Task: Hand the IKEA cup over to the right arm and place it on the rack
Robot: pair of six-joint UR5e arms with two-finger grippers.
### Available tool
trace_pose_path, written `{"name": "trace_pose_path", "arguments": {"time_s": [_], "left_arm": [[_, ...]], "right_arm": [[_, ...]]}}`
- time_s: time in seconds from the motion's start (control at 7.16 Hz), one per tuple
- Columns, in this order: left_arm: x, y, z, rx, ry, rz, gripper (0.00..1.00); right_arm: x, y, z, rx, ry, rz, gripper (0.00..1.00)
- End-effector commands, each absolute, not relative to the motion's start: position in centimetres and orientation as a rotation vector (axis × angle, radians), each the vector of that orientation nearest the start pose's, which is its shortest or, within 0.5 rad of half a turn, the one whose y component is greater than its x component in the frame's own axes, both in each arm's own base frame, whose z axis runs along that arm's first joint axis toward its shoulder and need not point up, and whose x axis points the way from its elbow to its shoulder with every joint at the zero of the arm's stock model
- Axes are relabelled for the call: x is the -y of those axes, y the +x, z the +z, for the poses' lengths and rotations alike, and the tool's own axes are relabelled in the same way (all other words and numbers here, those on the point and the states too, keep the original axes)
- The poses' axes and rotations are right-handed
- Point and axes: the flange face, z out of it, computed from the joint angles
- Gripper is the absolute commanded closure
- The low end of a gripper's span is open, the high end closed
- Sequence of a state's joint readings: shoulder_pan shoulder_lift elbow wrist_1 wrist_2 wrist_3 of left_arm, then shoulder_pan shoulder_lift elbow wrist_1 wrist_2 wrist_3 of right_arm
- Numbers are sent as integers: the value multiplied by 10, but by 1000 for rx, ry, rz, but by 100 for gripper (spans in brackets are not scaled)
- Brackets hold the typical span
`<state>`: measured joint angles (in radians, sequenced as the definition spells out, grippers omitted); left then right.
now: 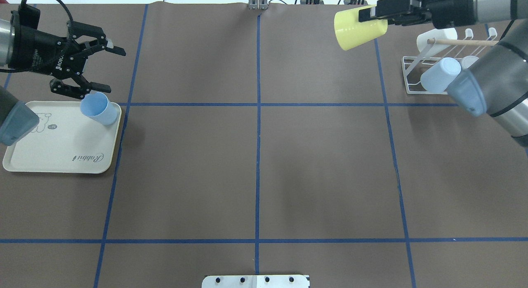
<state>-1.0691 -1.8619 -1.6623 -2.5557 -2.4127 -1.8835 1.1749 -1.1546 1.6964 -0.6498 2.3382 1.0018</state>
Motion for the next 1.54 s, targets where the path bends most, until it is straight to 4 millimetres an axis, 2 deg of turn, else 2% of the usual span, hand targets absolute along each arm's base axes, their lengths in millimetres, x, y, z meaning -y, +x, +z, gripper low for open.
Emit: {"name": "trace_pose_path", "arguments": {"time_s": [0.0,0.14,0.28,0.42,0.56,0.7,0.84,0.98,1.26,1.4], "left_arm": [[547,216,376,-1285,-22,-525,0],[556,216,387,-1180,50,-499,0],[560,212,386,-1087,104,-469,0],[557,209,390,-1010,137,-459,0],[552,209,395,-979,146,-472,0],[548,209,403,-967,142,-461,0],[547,208,410,-942,154,-411,0],[545,205,410,-900,147,-388,0],[540,201,408,-887,160,-390,0],[539,200,407,-888,161,-390,0]], "right_arm": [[597,-104,275,1158,648,-125,88],[606,-87,286,1083,634,-145,89],[618,-67,304,988,607,-181,89],[628,-42,324,866,589,-269,89],[638,-36,337,776,554,-357,90],[656,-36,368,741,507,-380,92],[688,-38,392,736,448,-365,92],[717,-27,409,725,411,-366,92],[739,-34,434,729,344,-350,92],[740,-44,450,731,311,-354,92]]}}
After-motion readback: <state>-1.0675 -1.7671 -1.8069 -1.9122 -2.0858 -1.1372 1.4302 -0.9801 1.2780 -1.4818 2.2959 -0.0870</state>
